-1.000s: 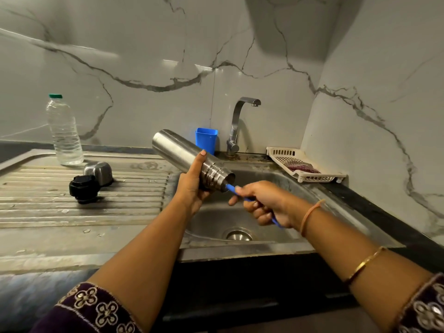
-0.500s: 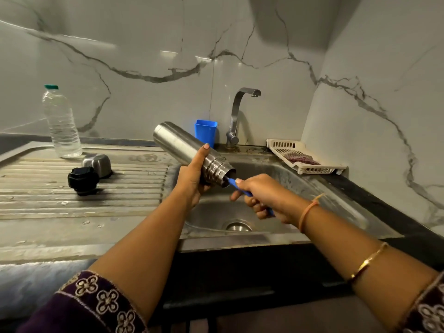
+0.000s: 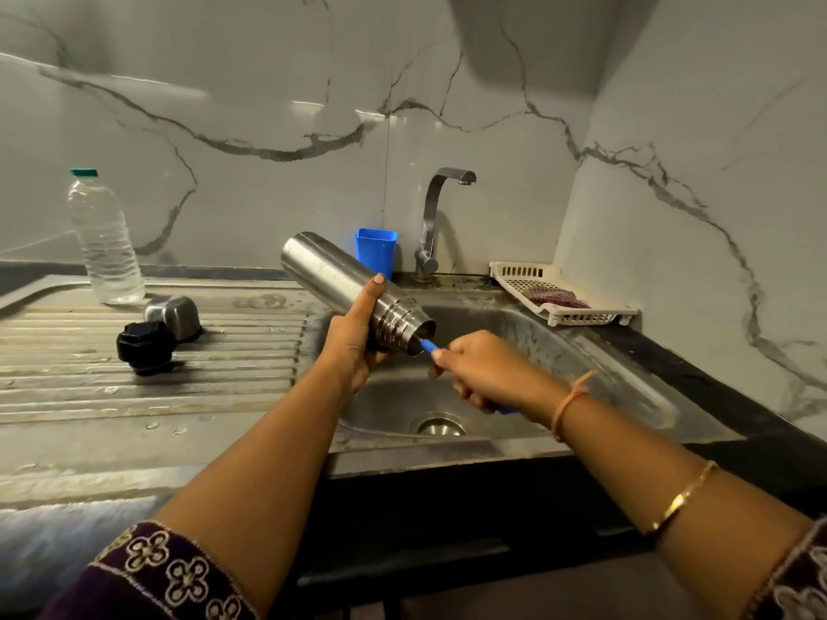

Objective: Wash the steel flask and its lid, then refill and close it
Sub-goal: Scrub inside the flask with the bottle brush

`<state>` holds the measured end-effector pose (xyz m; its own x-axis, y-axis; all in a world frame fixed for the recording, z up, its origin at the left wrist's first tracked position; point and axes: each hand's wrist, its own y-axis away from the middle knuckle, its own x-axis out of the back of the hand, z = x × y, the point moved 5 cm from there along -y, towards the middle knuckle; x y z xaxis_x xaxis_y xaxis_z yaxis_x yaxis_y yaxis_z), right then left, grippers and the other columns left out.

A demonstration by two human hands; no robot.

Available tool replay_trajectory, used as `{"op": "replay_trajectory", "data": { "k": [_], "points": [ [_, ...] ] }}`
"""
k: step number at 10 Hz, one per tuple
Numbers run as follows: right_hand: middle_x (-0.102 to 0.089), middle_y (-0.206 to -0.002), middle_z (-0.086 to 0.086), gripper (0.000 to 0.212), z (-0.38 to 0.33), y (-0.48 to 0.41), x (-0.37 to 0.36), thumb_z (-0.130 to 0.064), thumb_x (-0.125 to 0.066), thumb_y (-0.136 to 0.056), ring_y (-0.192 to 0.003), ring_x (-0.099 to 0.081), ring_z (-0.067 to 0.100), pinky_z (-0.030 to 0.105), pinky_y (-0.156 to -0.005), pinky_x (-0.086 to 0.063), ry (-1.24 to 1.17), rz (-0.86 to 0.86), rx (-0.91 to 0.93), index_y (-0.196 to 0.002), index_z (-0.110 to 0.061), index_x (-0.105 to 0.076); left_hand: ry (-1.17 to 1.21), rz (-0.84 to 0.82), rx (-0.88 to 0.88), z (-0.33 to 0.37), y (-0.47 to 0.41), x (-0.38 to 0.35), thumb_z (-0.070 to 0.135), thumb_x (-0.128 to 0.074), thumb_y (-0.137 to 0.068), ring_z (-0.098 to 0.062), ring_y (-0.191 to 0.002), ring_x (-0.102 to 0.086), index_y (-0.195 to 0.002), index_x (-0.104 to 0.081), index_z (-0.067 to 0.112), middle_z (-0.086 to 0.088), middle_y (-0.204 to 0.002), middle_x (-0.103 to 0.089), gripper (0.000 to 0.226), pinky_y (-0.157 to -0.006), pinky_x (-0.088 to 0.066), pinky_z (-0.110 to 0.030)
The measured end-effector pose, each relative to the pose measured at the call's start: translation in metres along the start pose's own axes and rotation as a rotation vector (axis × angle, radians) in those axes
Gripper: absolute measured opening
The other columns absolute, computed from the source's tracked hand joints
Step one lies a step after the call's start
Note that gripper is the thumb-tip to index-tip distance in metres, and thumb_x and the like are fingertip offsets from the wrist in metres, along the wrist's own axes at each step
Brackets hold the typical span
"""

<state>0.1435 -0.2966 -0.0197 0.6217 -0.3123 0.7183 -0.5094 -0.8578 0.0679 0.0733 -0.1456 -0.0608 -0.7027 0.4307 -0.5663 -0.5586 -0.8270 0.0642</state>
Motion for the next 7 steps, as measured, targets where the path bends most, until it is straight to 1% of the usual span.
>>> {"op": "replay_trajectory", "data": {
  "k": [1, 2, 3, 4, 5, 6, 7],
  "points": [
    [-0.052, -0.07, -0.002, 0.017, -0.015, 0.007, -0.002, -0.027, -0.049, -0.093, -0.057, -0.051, 0.019, 0.025, -0.044, -0.028, 1.061, 0.492, 0.278, -0.087, -0.014, -0.057, 0.059, -0.008, 0.027, -0.003, 0.0, -0.001, 0.043, -0.075, -0.07, -0.023, -0.093, -0.069, -0.126, -0.052, 0.005, -0.014, -0.112, -0.068, 0.071, -0.062, -0.058, -0.033],
    [-0.053, -0.07, -0.002, 0.015, -0.023, 0.01, -0.013, -0.025, -0.046, -0.093, -0.055, -0.044, 0.018, 0.026, -0.045, -0.025, 1.045, 0.519, 0.323, -0.089, -0.014, -0.055, 0.085, -0.015, 0.026, -0.002, 0.0, 0.001, 0.045, -0.075, -0.065, -0.022, -0.091, -0.069, -0.124, -0.054, 0.005, -0.014, -0.112, -0.068, 0.074, -0.06, -0.057, -0.032],
    [-0.041, -0.058, -0.005, 0.032, -0.006, -0.015, -0.011, -0.032, -0.04, -0.1, -0.051, -0.044, 0.017, 0.023, -0.043, -0.024, 0.1, 0.13, 0.046, -0.082, -0.011, -0.058, 0.06, 0.005, -0.002, 0.001, -0.002, 0.005, 0.042, -0.076, -0.067, -0.023, -0.092, -0.069, -0.124, -0.052, 0.005, -0.014, -0.11, -0.068, 0.072, -0.063, -0.058, -0.034],
    [-0.033, -0.048, -0.005, 0.039, -0.001, -0.013, -0.009, -0.033, -0.041, -0.099, -0.034, -0.025, 0.006, 0.017, -0.035, -0.019, -0.545, -0.137, -0.222, -0.083, -0.005, -0.064, 0.033, 0.003, -0.016, 0.002, -0.003, 0.004, 0.042, -0.075, -0.07, -0.024, -0.093, -0.069, -0.125, -0.051, 0.005, -0.014, -0.111, -0.068, 0.07, -0.065, -0.058, -0.035],
    [-0.05, -0.062, 0.001, 0.032, -0.003, -0.007, 0.002, -0.031, -0.038, -0.097, -0.047, -0.043, 0.013, 0.024, -0.045, -0.034, 0.384, 0.239, 0.145, -0.091, -0.01, -0.062, -0.014, 0.063, -0.036, 0.0, -0.004, 0.004, 0.04, -0.077, -0.072, -0.024, -0.092, -0.069, -0.126, -0.046, 0.004, -0.014, -0.111, -0.066, 0.072, -0.068, -0.058, -0.038],
    [-0.056, -0.057, 0.001, 0.033, -0.016, 0.008, -0.016, -0.013, -0.033, -0.082, -0.039, -0.05, 0.018, 0.021, -0.04, -0.024, 1.145, 0.592, 0.361, -0.084, -0.012, -0.066, 0.035, 0.071, -0.019, -0.001, -0.003, 0.006, 0.039, -0.075, -0.074, -0.021, -0.085, -0.07, -0.123, -0.049, 0.005, -0.012, -0.105, -0.068, 0.065, -0.065, -0.058, -0.035],
    [-0.056, -0.066, 0.004, 0.024, -0.011, -0.002, -0.02, -0.019, -0.037, -0.096, -0.054, -0.058, 0.024, 0.024, -0.041, -0.02, 0.615, 0.336, 0.261, -0.084, -0.015, -0.057, 0.035, 0.046, -0.017, 0.002, -0.001, 0.006, 0.041, -0.079, -0.065, -0.024, -0.091, -0.069, -0.126, -0.047, 0.005, -0.014, -0.111, -0.067, 0.077, -0.067, -0.058, -0.038]
  ]
}}
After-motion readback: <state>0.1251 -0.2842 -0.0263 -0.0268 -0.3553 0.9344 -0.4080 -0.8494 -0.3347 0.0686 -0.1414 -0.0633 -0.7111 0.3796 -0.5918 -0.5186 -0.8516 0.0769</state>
